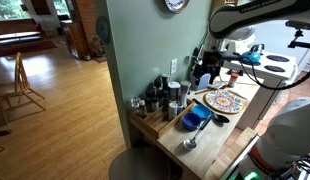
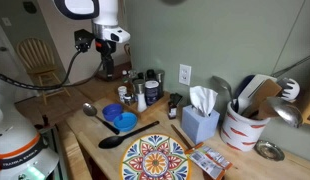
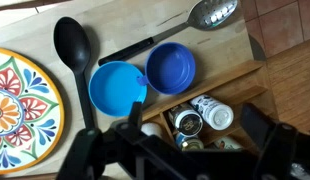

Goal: Move the paper towel box to the right

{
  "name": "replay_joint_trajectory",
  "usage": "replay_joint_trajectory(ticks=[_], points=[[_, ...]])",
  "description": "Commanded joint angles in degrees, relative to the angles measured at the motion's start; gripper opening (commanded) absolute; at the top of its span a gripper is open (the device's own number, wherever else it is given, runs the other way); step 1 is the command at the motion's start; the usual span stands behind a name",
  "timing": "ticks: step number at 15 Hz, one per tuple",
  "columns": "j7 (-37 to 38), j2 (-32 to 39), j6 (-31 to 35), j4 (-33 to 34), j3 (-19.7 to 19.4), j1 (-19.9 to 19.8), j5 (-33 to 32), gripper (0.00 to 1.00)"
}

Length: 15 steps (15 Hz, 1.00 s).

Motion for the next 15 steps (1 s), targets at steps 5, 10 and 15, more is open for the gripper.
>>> replay_joint_trajectory(ticks=[5,10,15], points=[[-0.39,0.14,-0.18,0.11,0.75,-0.89,0.39,1.00],[-0.39,0.14,-0.18,0.11,0.75,-0.89,0.39,1.00],[9.56,9.42,6.85,5.78,-0.29,-4.56,3.54,1.00]])
